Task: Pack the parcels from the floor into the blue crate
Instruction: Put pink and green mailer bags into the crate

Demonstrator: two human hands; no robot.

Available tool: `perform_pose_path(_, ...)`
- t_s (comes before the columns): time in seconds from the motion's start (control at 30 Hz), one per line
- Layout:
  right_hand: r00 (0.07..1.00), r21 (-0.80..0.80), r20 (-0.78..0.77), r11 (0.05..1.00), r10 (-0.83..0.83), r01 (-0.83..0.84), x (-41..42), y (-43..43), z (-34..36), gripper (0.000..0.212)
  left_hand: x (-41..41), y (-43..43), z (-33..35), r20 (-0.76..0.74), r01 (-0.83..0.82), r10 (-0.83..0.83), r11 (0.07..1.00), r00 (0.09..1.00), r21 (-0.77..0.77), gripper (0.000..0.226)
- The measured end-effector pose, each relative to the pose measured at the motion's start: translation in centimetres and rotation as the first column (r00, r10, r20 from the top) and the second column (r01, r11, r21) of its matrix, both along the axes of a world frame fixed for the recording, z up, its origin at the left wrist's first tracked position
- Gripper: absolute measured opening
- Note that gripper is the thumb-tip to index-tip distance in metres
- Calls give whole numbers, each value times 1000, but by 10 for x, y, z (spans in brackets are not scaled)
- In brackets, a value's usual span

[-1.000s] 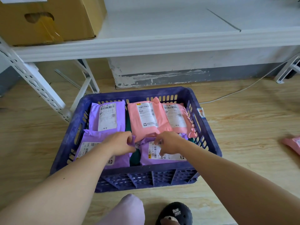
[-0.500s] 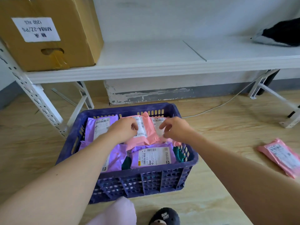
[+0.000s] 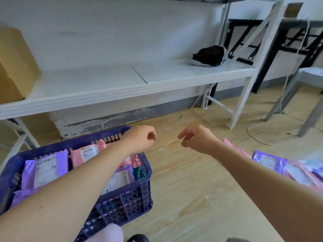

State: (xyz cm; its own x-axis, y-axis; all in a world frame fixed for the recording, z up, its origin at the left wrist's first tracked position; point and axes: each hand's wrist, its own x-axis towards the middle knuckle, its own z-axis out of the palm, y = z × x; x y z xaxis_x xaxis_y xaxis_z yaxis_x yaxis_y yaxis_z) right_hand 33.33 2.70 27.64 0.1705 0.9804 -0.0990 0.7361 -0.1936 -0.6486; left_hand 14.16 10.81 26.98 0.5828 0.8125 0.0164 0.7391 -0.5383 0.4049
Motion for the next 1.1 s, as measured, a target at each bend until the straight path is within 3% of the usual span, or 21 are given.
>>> perform_pose_path(0.27,969,-29,15,968,-248,249,119,-37,-54,21,155,-5,-33,34,219,-220,975,975,24,8)
perform_pose_path(0.47,891,-85,-37,890,-453,448,211,-15,-134,23,262,29,-100,64,261,-261,965,963,13,7)
perform_pose_path(0.63,853,-103,-71,855,-517,509,275,2,-180,25,326,61,-156,155,270,-255,959,954,-82,12)
perform_pose_path(0.87,793,-119,-68,794,-605,596,353,11,-220,24,407,83,-211,195,156,-96,934,976,-321,14)
perform_pose_path(1.03,685,-173,-71,685,-725,708,409,38,-263,28,457,95,-259,179,-46,181,817,967,-575,31)
perform_pose_path(1.1,684,-206,-31,674,-729,709,426,55,-284,38,471,99,-279,141,-129,280,759,949,-638,39)
